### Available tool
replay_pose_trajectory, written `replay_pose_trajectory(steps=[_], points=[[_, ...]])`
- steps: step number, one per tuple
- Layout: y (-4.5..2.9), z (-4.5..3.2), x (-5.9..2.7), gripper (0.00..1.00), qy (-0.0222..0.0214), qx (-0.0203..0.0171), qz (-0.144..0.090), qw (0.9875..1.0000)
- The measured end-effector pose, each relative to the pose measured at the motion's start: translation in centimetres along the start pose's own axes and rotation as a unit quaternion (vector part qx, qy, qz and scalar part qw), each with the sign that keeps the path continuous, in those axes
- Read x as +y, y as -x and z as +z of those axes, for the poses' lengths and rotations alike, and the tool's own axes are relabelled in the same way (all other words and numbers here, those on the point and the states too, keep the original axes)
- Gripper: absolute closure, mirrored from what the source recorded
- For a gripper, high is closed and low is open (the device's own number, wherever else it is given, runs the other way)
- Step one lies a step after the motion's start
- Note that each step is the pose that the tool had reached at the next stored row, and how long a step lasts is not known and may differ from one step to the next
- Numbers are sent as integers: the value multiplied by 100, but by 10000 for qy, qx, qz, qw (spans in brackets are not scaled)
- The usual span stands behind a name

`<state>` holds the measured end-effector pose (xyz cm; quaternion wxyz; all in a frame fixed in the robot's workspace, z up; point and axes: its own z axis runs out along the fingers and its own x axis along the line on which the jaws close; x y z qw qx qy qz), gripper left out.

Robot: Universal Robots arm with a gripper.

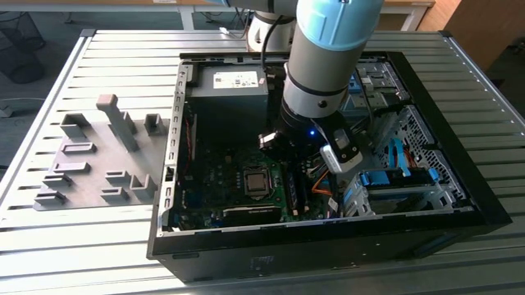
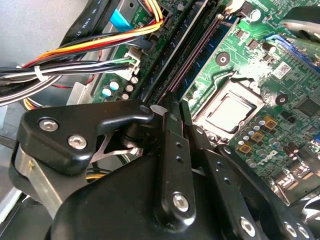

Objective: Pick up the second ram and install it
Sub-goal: 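Insert the second ram into the second slot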

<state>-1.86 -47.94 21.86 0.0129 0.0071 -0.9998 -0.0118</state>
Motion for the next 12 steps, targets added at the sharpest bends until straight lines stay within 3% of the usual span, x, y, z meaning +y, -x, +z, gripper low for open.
replay_pose_trajectory(steps=[12], points=[[1,22,-26,86,4,-3,116,9999]])
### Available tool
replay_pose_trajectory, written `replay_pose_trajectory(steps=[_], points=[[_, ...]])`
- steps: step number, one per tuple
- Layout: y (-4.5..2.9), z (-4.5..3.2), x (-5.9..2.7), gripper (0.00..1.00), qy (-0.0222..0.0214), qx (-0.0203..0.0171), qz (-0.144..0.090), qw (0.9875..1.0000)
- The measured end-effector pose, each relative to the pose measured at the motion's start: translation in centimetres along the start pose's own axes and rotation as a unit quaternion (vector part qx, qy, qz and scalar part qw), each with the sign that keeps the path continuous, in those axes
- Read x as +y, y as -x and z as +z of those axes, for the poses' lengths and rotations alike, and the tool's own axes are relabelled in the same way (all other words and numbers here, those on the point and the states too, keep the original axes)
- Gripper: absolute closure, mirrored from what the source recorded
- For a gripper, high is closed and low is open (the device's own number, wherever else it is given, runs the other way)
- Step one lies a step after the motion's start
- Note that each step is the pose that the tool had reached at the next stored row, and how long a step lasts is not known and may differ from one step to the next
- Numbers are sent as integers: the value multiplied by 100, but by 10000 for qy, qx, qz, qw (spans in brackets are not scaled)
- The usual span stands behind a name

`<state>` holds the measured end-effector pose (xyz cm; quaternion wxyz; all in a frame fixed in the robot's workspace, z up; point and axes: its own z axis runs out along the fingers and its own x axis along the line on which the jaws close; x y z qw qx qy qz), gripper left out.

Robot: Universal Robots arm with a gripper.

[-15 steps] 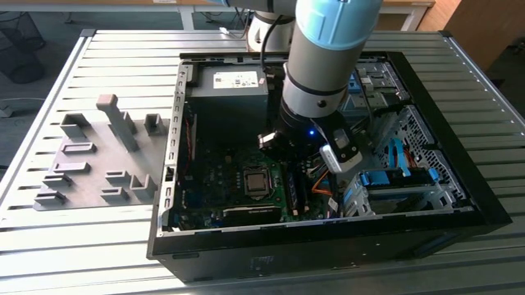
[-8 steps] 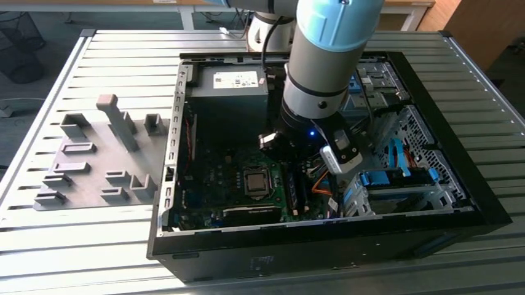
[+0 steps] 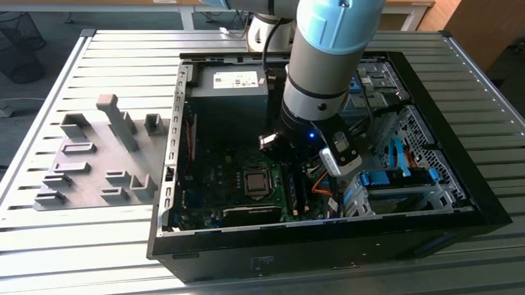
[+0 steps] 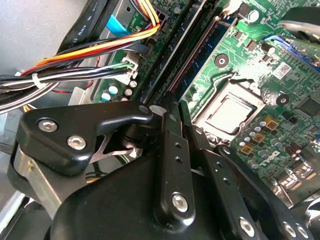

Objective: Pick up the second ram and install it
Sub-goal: 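Insert the second ram into the second slot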

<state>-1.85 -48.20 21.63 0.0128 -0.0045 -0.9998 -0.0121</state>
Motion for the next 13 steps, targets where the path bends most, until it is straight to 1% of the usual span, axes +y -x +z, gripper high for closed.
replay_pose_trajectory(steps=[3,12,13], points=[[0,19,-1,86,0,0,1,10000],[0,23,-1,86,-1,0,1,10000],[0,23,-2,85,-2,0,1,10000]])
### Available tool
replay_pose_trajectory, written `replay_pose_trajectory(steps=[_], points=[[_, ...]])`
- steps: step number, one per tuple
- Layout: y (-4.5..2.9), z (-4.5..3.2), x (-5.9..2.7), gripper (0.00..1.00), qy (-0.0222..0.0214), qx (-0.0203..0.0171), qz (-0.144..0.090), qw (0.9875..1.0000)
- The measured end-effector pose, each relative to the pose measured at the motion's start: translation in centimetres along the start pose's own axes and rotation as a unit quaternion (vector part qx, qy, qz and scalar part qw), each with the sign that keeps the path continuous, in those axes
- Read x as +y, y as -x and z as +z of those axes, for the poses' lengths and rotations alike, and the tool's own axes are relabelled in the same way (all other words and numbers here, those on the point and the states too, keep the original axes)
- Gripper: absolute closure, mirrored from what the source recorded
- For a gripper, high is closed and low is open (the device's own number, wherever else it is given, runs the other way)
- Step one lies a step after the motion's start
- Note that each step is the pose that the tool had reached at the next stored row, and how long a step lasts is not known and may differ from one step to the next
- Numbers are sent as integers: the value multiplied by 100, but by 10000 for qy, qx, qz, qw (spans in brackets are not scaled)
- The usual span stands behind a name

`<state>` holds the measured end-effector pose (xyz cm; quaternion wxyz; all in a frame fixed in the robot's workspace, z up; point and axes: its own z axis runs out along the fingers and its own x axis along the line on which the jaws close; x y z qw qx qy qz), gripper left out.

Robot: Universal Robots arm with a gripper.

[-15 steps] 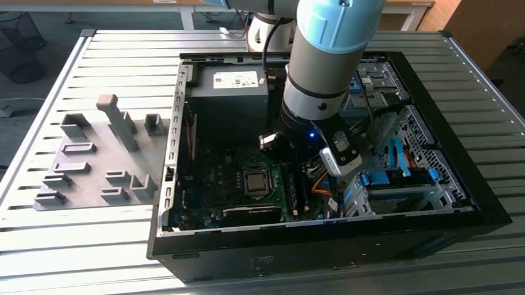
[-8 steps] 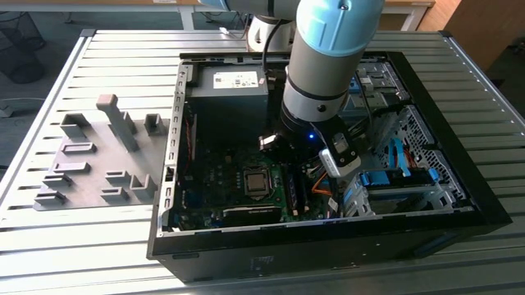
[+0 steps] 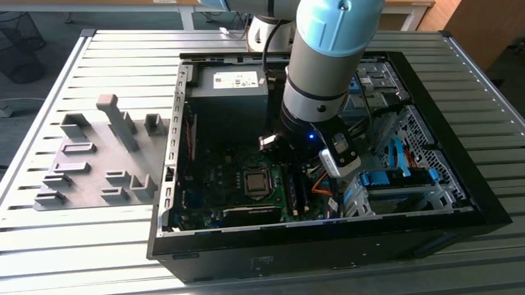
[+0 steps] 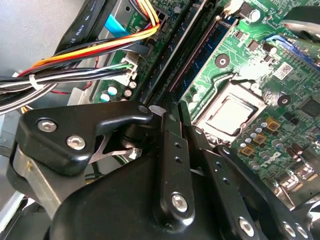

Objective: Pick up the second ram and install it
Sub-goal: 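Insert the second ram into the second slot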

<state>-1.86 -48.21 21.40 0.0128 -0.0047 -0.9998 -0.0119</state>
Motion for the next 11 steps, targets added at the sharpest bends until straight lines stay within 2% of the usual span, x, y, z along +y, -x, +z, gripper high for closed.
replay_pose_trajectory(steps=[2,3,8,11], points=[[0,0,0,85,-1,0,0,10000],[0,1,0,78,1,0,0,10000],[0,1,1,78,2,0,0,10000],[-1,-34,1,78,1,0,0,10000]])
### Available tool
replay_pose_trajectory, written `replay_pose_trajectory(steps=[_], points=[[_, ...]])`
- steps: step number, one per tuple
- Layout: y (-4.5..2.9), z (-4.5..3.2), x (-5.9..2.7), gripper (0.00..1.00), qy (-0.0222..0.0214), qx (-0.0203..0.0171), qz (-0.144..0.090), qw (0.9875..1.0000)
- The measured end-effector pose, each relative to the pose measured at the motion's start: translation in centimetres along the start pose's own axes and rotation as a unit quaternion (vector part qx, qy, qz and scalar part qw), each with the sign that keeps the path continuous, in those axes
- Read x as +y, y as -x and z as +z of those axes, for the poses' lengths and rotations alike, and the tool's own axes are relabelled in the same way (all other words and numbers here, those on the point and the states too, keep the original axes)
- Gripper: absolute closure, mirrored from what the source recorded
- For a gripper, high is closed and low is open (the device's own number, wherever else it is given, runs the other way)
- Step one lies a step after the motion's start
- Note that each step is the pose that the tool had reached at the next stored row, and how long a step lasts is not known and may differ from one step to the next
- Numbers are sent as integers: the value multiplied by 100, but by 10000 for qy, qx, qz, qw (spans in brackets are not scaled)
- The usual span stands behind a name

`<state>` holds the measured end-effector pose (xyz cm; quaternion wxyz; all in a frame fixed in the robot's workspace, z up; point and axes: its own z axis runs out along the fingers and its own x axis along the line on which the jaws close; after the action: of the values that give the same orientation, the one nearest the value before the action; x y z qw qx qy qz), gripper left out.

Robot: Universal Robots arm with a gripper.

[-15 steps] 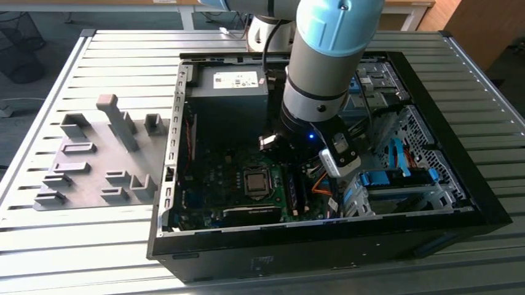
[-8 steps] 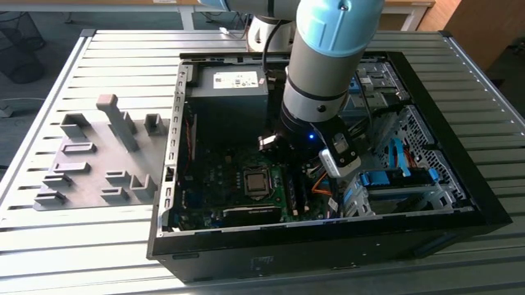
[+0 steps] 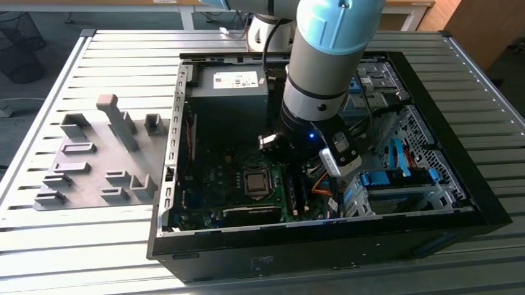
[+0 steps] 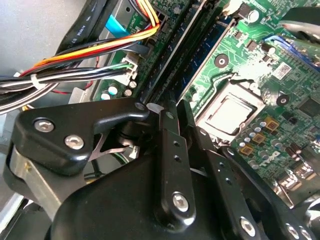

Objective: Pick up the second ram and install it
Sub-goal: 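Insert the second ram into the second slot, then press down the second ram until it locks into place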

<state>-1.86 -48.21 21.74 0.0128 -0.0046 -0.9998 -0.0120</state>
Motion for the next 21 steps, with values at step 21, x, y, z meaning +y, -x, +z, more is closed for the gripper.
replay_pose_trajectory(steps=[21], points=[[2,-124,3,89,-9,4,0,10000]])
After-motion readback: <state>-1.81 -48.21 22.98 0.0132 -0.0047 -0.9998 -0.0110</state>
